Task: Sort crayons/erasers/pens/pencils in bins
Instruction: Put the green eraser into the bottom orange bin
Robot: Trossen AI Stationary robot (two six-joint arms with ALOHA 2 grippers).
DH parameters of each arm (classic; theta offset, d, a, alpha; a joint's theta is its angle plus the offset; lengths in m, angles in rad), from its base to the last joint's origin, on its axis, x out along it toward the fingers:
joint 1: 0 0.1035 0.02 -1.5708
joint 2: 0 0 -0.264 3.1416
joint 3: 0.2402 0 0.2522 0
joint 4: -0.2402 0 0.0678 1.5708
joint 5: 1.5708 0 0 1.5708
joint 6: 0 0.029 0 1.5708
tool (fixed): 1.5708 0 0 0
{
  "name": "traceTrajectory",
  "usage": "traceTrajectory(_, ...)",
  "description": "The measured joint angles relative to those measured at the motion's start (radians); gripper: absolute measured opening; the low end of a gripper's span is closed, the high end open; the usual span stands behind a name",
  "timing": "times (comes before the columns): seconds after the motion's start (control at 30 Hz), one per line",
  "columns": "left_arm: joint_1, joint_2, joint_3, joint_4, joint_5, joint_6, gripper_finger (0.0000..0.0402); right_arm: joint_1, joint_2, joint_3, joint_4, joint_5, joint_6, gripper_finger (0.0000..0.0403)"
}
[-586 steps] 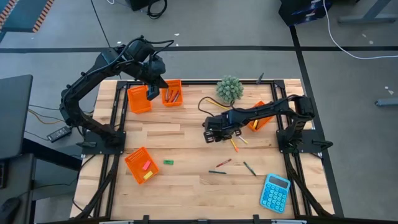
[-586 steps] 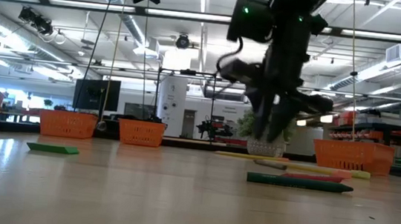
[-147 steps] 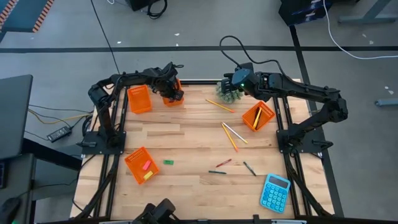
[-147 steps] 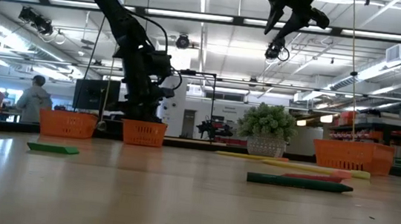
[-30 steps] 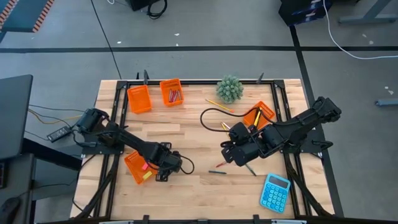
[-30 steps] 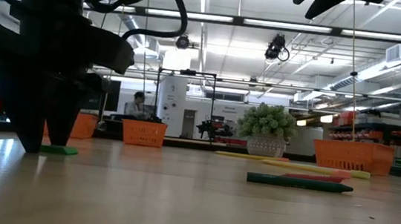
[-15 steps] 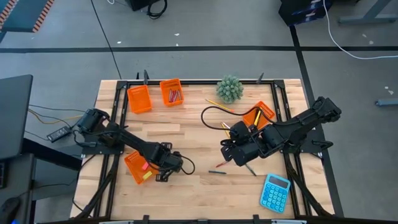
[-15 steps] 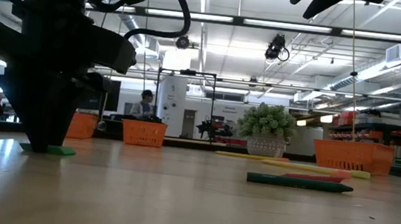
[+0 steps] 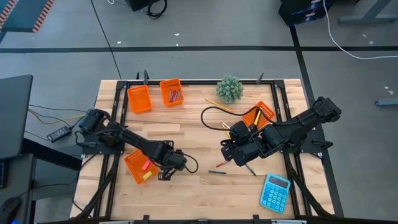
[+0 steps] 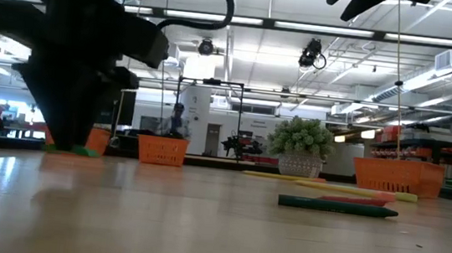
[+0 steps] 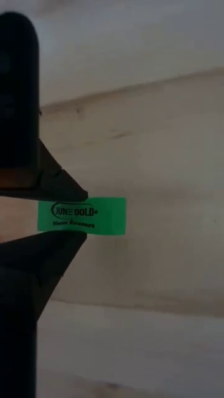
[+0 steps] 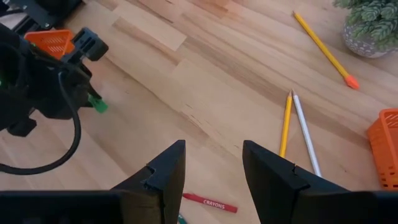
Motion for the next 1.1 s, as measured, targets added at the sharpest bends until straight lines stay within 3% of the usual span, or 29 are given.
traceTrajectory(0.33,-0.008,-0.025,0.092,-0.270,0.005,0.040,0.0082,0.000,0.000,0.000,0.000,0.022,-0.035,0.0166)
traceTrajectory(0.6,-0.027,-0.166,0.093,-0.294,-0.013,-0.013,0.0074,0.000,0.000,0.000,0.000,0.028,-0.060,0.0166)
traceTrajectory(1.1,-0.160,-0.475,-0.163,-0.315,-0.038,-0.357,0.0073,0.000,0.000,0.000,0.000,0.028,-0.052,0.0166)
